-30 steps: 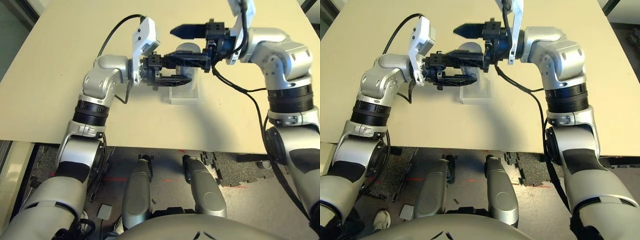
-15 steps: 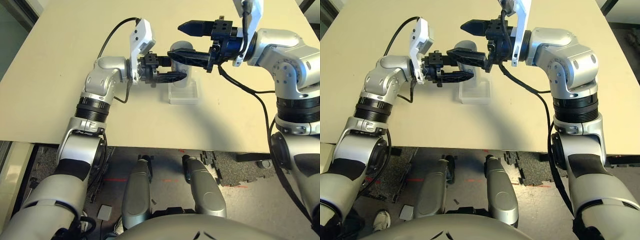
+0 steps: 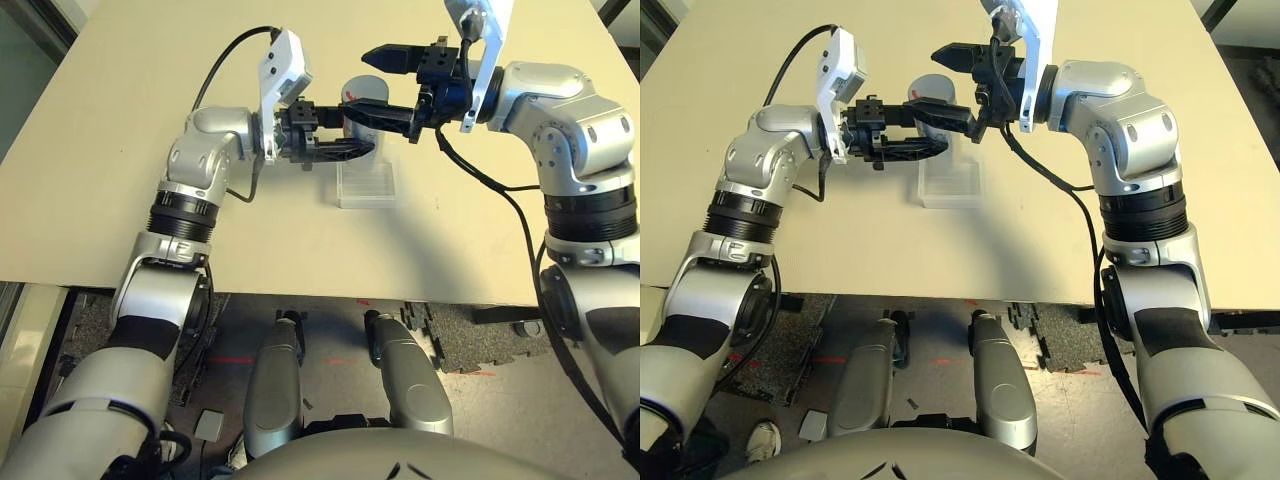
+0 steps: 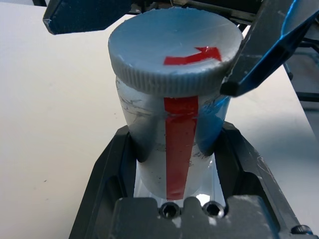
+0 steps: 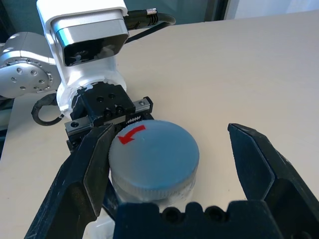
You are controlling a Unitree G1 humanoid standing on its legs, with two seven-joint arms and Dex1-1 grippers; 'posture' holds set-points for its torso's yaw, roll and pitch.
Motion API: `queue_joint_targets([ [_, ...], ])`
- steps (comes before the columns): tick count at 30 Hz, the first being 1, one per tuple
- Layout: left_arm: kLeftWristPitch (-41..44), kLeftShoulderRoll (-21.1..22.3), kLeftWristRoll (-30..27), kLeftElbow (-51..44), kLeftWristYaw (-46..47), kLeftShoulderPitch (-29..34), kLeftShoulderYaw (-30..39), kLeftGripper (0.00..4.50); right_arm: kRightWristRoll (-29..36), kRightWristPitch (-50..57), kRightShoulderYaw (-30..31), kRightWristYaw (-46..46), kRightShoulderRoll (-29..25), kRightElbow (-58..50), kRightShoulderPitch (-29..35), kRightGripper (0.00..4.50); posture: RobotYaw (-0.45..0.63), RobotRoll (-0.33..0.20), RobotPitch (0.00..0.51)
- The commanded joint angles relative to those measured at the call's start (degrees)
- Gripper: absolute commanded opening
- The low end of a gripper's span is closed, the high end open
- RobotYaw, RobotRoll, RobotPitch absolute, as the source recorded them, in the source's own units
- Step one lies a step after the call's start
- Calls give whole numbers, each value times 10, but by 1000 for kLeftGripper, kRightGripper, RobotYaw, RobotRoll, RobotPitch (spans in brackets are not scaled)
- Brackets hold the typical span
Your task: Pour the medicine from the bottle into the box.
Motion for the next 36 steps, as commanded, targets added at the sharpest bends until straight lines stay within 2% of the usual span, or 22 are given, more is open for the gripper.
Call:
queue_joint_targets([
  [1,-1,8,1,-10,-8,12,0,2439,-9,3,-11,-8,-22,11,14,4500,14,0,221],
  [13,-12,21,4,10,-5,14,6,2438,43,61,-57,-9,-90,-36,49,4500,0,0,216],
  [20,-28,17,10,42,-9,1,3,2438,107,136,-52,-21,-64,-115,43,4500,-18,0,216],
  [24,-36,12,13,56,-12,-6,1,2438,87,122,-30,-51,-28,-102,21,4500,-24,0,215],
  [29,-38,6,15,58,-13,-8,1,2438,33,65,5,-68,-8,-60,4,4500,-22,0,216],
  [36,-34,6,14,49,-14,-3,2,2438,11,42,13,-69,12,-34,-2,4500,-10,0,225],
])
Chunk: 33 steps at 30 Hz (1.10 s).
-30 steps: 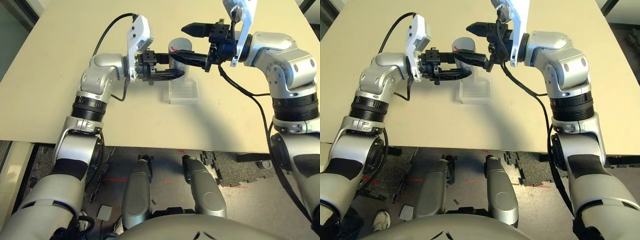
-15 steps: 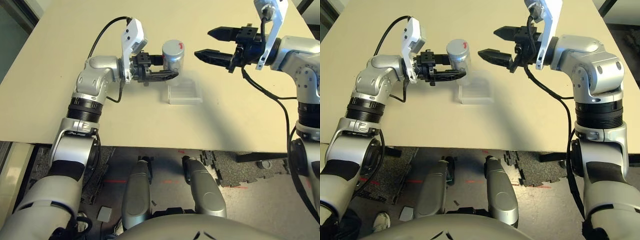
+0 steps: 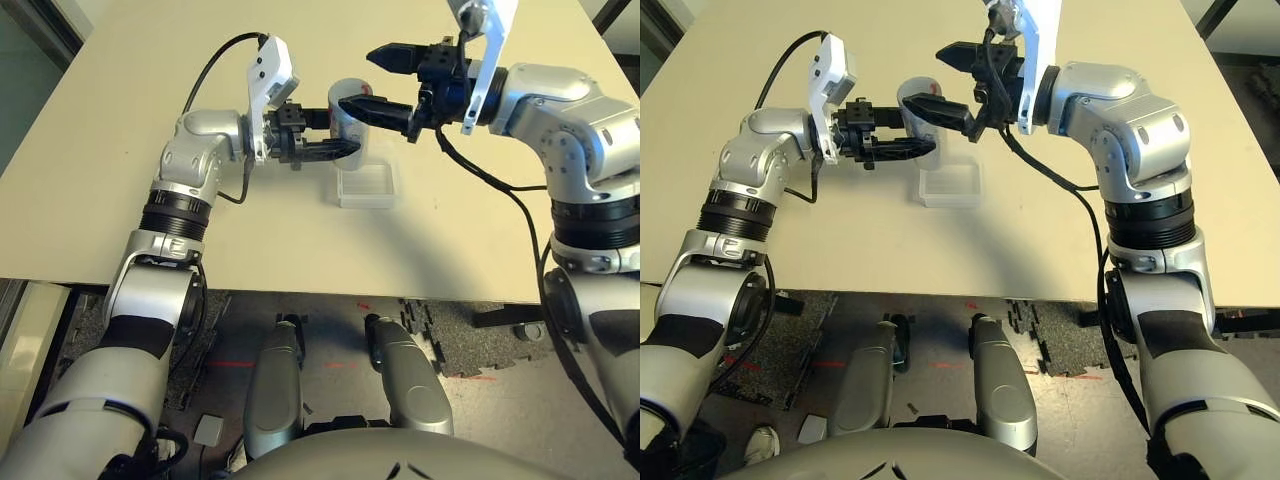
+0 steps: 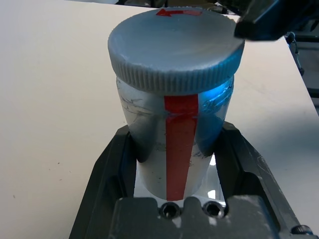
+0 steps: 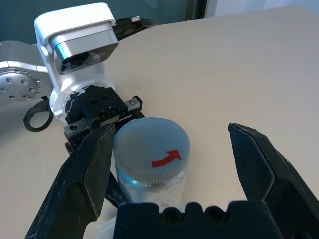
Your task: Pour the medicine from the bottle into the box.
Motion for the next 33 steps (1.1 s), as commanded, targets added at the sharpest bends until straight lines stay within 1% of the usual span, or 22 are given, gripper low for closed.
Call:
queue_joint_targets([
  [1,2,0,3,-9,-7,4,-3,2438,-10,-11,11,2,7,9,-7,4500,-10,0,225],
  [10,12,0,1,-22,-5,11,-2,2438,-13,-5,12,4,16,13,-5,4500,-7,0,241],
  [19,23,-2,-4,-42,-1,26,-2,2437,-14,6,3,2,4,17,8,4500,-9,0,261],
  [27,41,2,-8,-71,5,43,1,2437,11,41,-28,-5,-28,-6,27,4500,-3,0,285],
  [33,47,5,-9,-80,8,48,3,2437,33,63,-54,-18,-55,-25,43,4500,-1,0,285],
])
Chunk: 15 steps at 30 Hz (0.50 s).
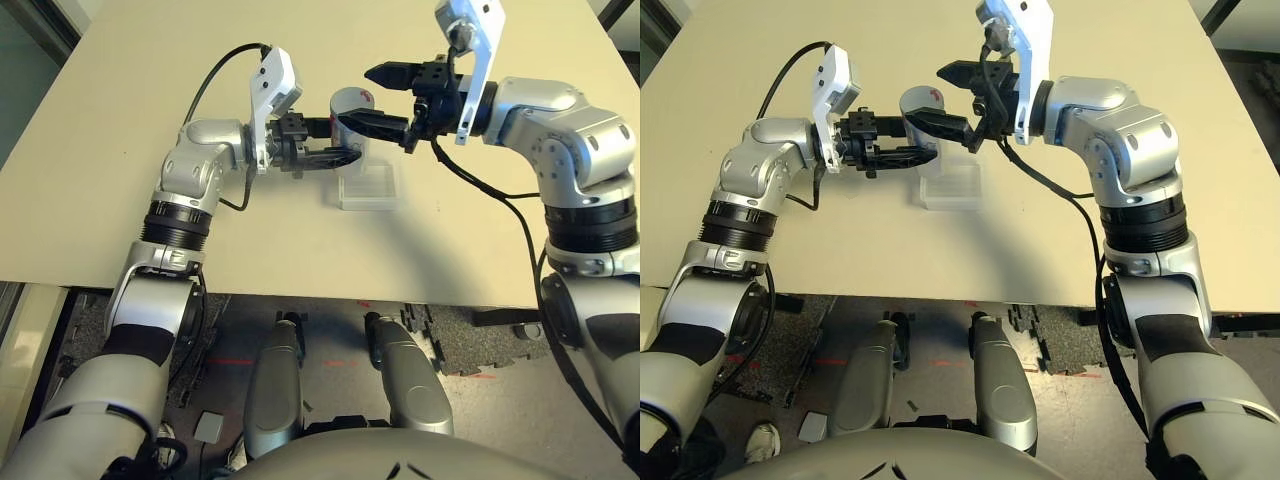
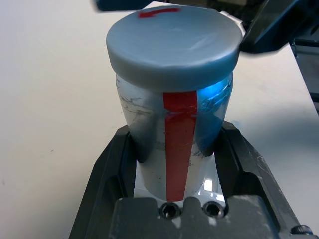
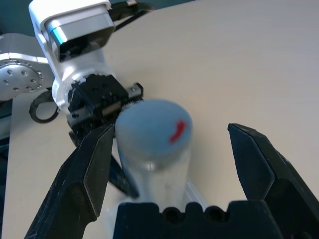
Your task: Pour the medicine from the bottle into the box.
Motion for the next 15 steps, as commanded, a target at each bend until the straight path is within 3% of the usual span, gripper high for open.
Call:
queue_joint_targets([
  [1,3,4,-6,-20,-11,10,-4,2437,1,16,-42,-23,-27,-8,18,4500,0,0,284],
  [8,-4,6,-2,-8,-13,-1,1,2436,47,67,-91,-25,-64,-48,41,4500,-6,0,279],
  [15,-16,-9,-5,12,-10,-26,4,2436,72,75,-94,-38,-51,-66,35,4500,-22,0,264],
])
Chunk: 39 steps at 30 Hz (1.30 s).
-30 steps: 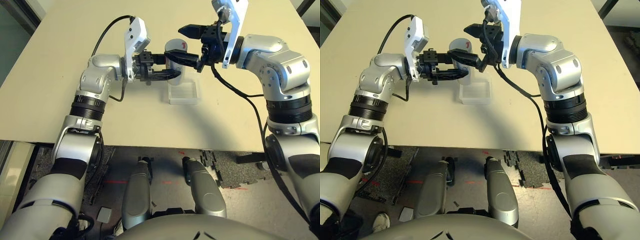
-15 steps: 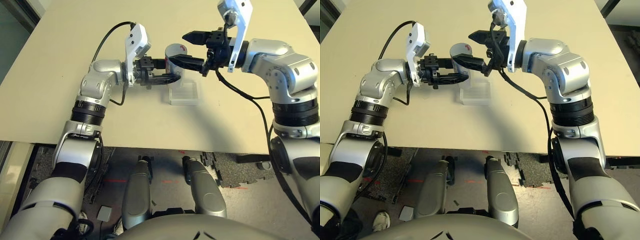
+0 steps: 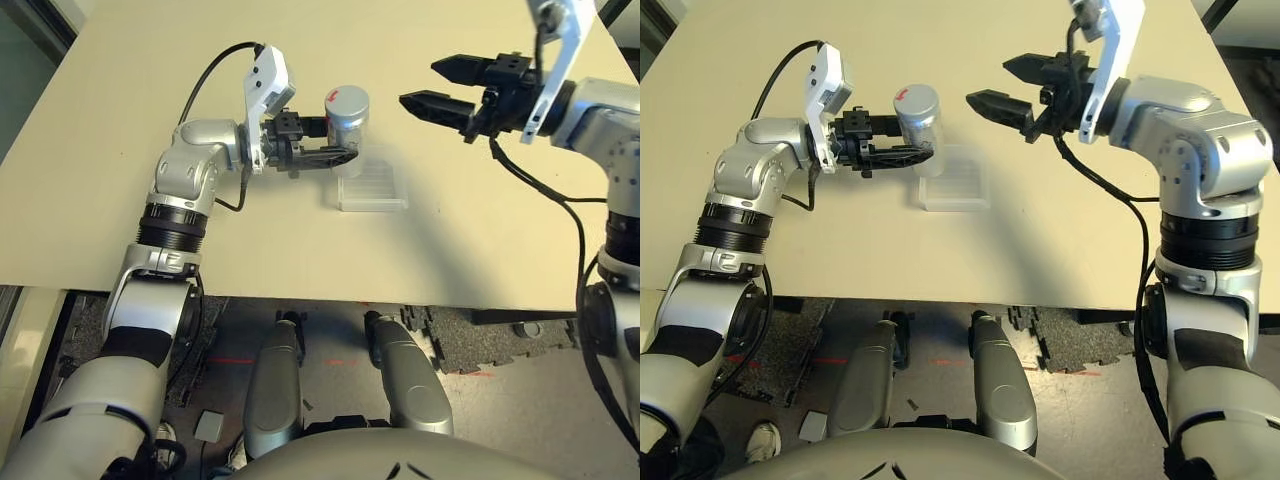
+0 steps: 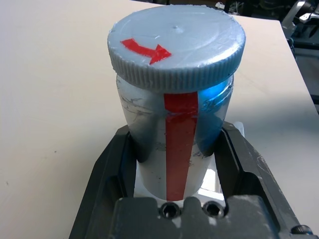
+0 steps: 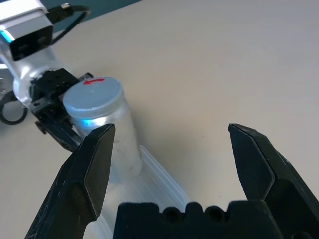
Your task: Pour the medicine from the bottle into the box.
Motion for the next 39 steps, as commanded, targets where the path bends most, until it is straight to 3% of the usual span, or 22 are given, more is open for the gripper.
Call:
queue_joint_targets([
  [1,-11,-6,-3,10,-4,-19,1,2436,21,9,-4,-5,8,-27,-4,4500,-23,0,262],
  [15,-21,-16,5,23,-31,-45,-14,2436,42,4,29,5,48,-36,-36,4500,-11,0,246],
  [29,-23,-23,6,26,-45,-49,-27,2436,3,-49,89,30,52,-29,-48,4500,-17,0,242],
  [32,-23,-22,6,27,-46,-50,-27,2436,-6,-55,95,35,50,-27,-48,3904,-17,0,244],
  [36,-24,-21,8,28,-47,-48,-28,2435,-12,-57,94,36,52,-24,-49,2595,-18,0,245],
  [39,-24,-21,9,27,-48,-46,-28,2435,-15,-56,94,39,49,-24,-49,2592,-19,0,245],
])
